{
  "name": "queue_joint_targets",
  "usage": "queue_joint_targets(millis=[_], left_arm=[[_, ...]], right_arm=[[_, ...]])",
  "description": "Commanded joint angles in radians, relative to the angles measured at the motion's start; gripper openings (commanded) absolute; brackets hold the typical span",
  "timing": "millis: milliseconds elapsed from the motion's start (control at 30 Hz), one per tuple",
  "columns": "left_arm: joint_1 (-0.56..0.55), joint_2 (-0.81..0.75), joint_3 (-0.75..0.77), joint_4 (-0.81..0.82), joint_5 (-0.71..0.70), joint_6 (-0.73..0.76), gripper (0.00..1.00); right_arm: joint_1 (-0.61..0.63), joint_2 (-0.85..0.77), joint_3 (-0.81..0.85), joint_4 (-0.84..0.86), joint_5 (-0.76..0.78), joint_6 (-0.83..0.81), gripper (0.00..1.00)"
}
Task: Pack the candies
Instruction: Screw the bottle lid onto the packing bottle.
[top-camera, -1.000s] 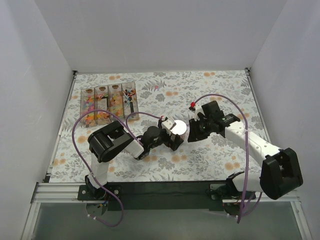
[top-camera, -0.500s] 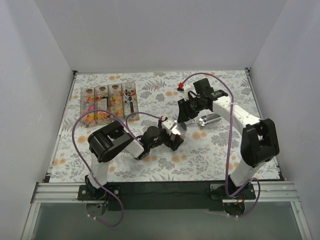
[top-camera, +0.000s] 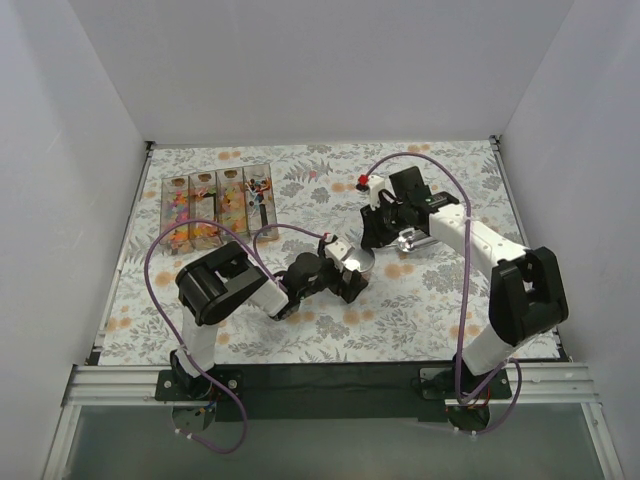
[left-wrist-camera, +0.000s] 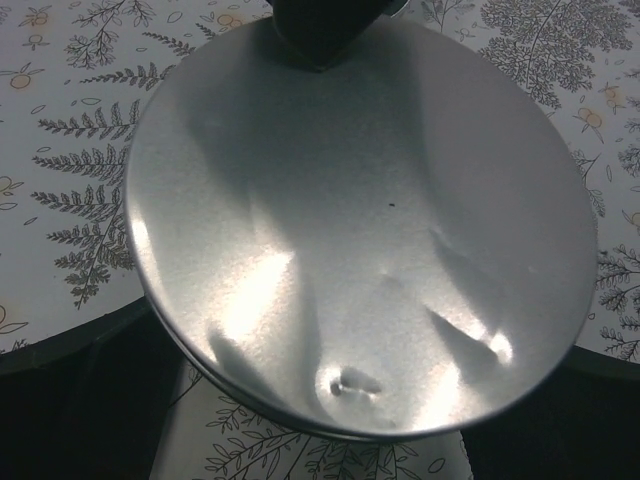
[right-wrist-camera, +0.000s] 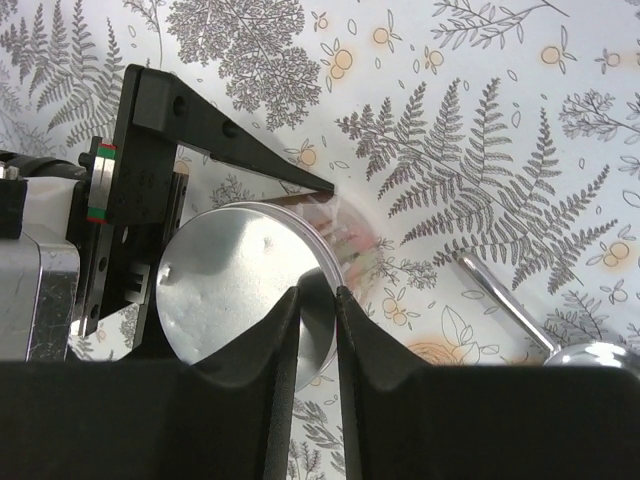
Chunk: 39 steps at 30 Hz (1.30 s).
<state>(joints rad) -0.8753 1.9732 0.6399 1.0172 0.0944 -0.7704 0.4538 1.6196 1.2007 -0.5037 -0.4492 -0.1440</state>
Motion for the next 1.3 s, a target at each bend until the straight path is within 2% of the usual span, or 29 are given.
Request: queue_joint_targets(millis=[0,167,300,400,500,733,833,867,1000,1133,1267], left_arm=[[0.012,0.052,0.012,-0.209,-0.071,-0.041,0.98],[0.01,0.058,0.021,-0.221,-0.082,-0.047,0.98],[0.01,0.059,0.021,-0.213,-0.082,-0.055,0.98],[0.01,0.056,0.021,-0.21,-0.082,-0.049,0.98],[0.01,0.053,0.007,-0.194,-0.076,-0.044,0.98],[0.012,0.049,-0.013,-0.172,-0.045,-0.046,0.98],[0.01,0.047,-0.011,-0.169,-0.033,-0.047,0.98],[0.012,0.049,-0.009,-0.169,-0.032,-0.047,0.98],[0.01,0.049,-0.006,-0.17,-0.03,-0.046,0.98],[0.01,0.046,-0.006,-0.167,-0.03,-0.043,0.98],[0.01,0.032,-0.016,-0.167,-0.036,-0.04,0.98]], right_arm=[[0.048,-0.073,-0.107,-0.124,-0.056,0.07,0.25],[0.091,-0.191,-0.278,-0.096,0.026,0.226,0.24],[0.12,-0.279,-0.404,-0.024,0.037,0.415,0.24],[0.126,-0.352,-0.463,0.039,0.024,0.486,0.24],[0.123,-0.395,-0.454,0.019,0.093,0.465,0.24],[0.022,-0.36,-0.262,-0.073,0.17,0.31,0.27],[0.006,-0.293,-0.158,-0.068,0.113,0.25,0.28],[0.006,-0.252,-0.107,-0.07,0.053,0.238,0.28],[0.031,-0.17,-0.044,-0.02,-0.043,0.245,0.29],[0.045,-0.126,-0.11,0.111,-0.111,0.317,0.29],[0.043,-0.121,-0.233,0.192,-0.042,0.365,0.29]])
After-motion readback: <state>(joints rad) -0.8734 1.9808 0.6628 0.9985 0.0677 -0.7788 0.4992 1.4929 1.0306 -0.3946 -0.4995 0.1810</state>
